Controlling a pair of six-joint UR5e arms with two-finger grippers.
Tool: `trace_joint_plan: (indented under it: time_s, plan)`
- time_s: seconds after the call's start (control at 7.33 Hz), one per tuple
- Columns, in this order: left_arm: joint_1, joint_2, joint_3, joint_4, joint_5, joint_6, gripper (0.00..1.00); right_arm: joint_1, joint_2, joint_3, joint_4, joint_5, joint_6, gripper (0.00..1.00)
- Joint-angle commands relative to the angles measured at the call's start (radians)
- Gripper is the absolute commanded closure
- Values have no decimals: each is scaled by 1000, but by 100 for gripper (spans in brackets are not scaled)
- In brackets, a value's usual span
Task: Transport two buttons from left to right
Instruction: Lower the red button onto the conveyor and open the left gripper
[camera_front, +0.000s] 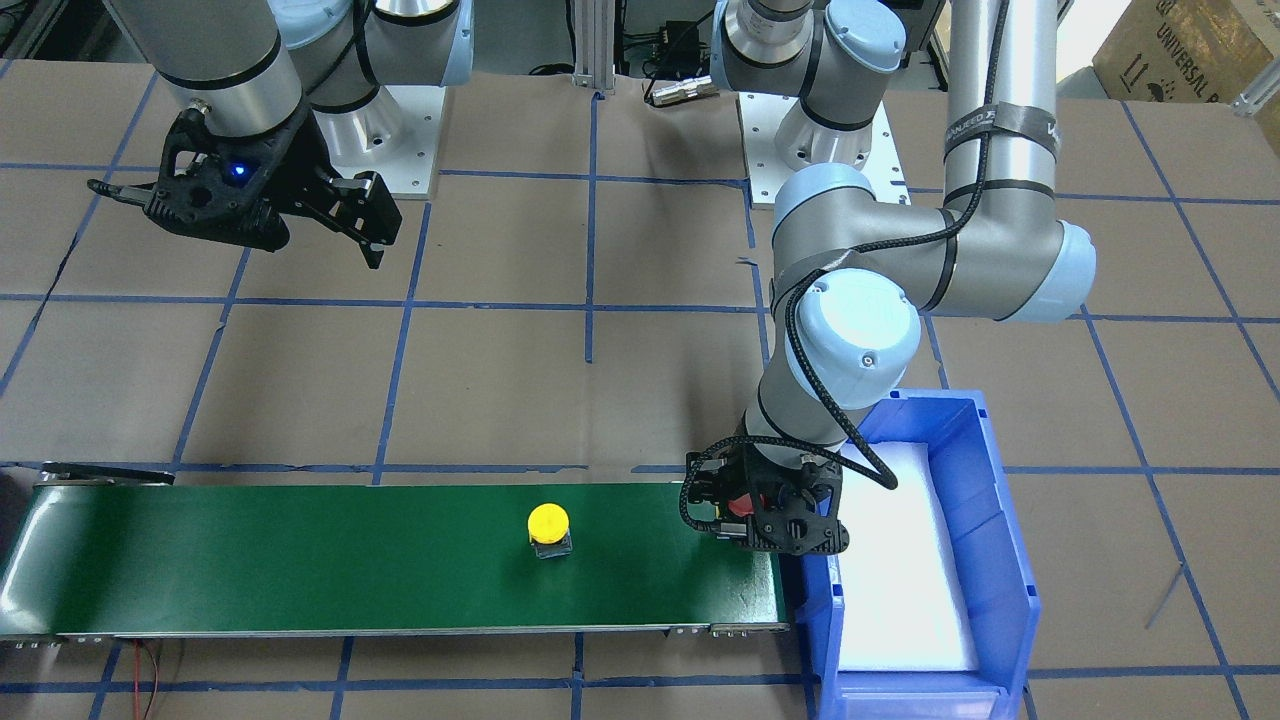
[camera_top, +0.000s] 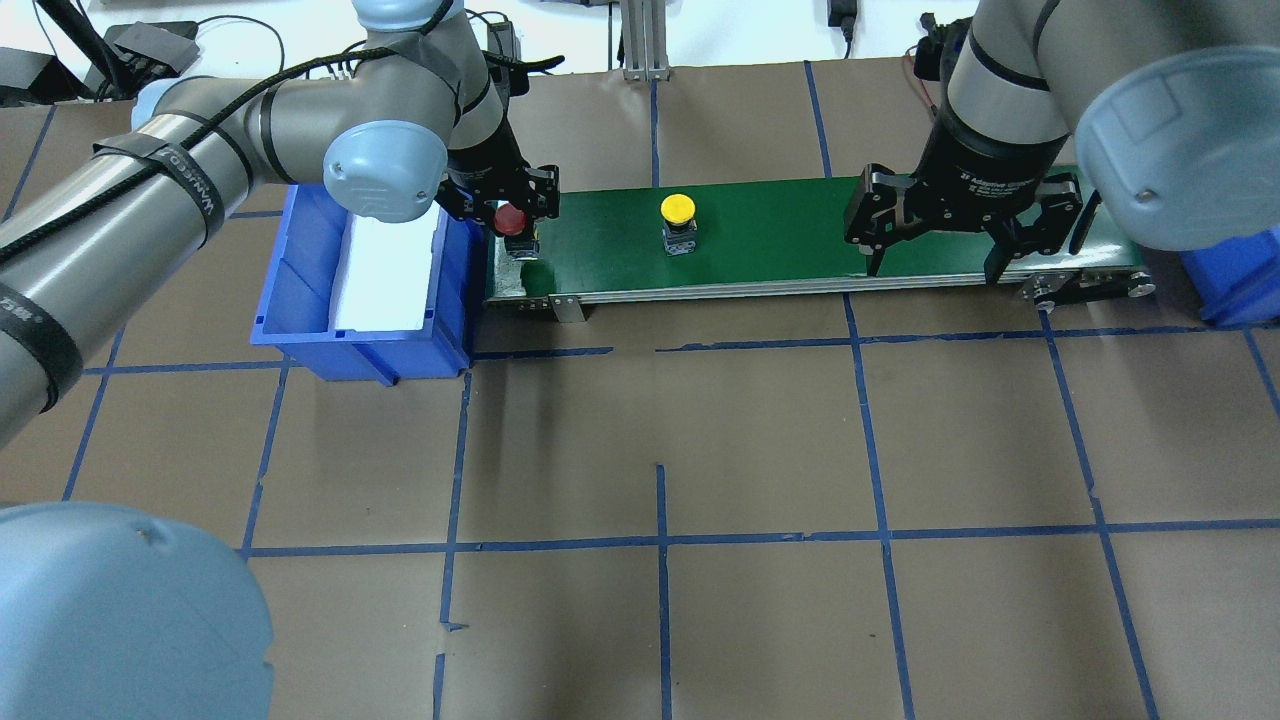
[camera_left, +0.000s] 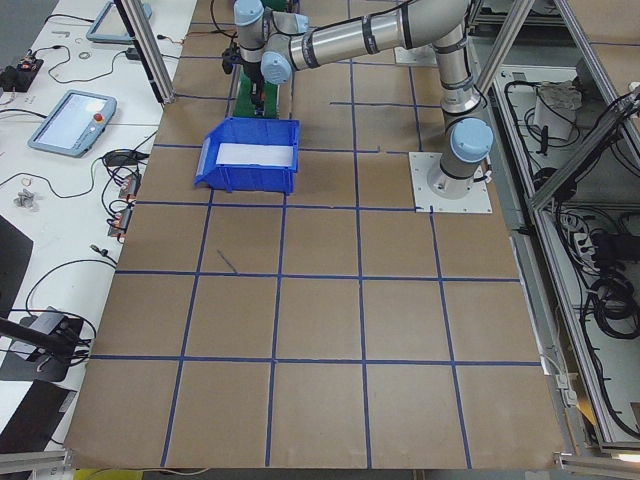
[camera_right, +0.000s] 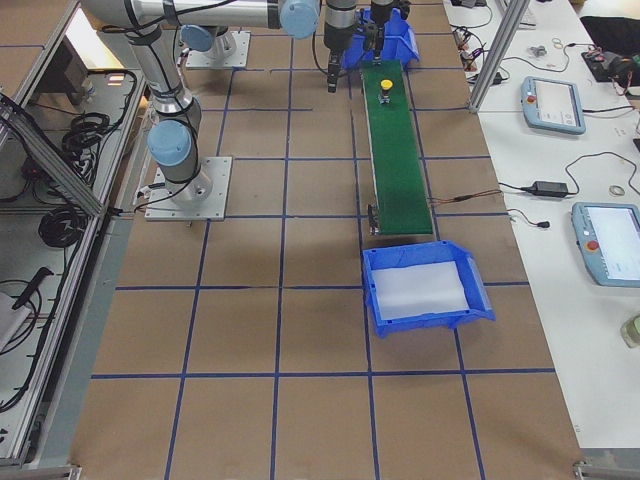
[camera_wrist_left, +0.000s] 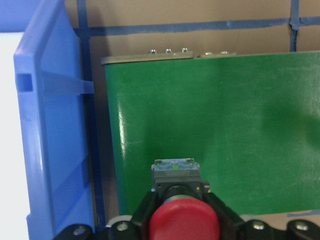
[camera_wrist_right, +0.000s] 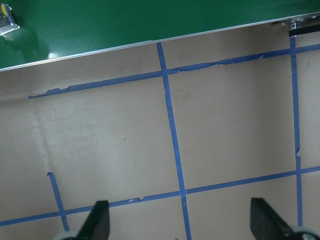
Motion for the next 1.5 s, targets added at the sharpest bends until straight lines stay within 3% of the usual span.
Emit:
trace_joint_plan:
  time_s: [0.0,0.82,0.95,1.23,1.36]
  plan:
    - [16,-7,4,11,21,29,59,0,0,1,0,0,0,0]
    - [16,-18,-13,12,18,17,58,0,0,1,0,0,0,0]
    - [16,-19,-10,12,16,17,53,0,0,1,0,0,0,0]
    - [16,-21,-10,20,10,15,12,0,0,1,0,0,0,0]
    - [16,-12,3,19,13,15,5,0,0,1,0,0,0,0]
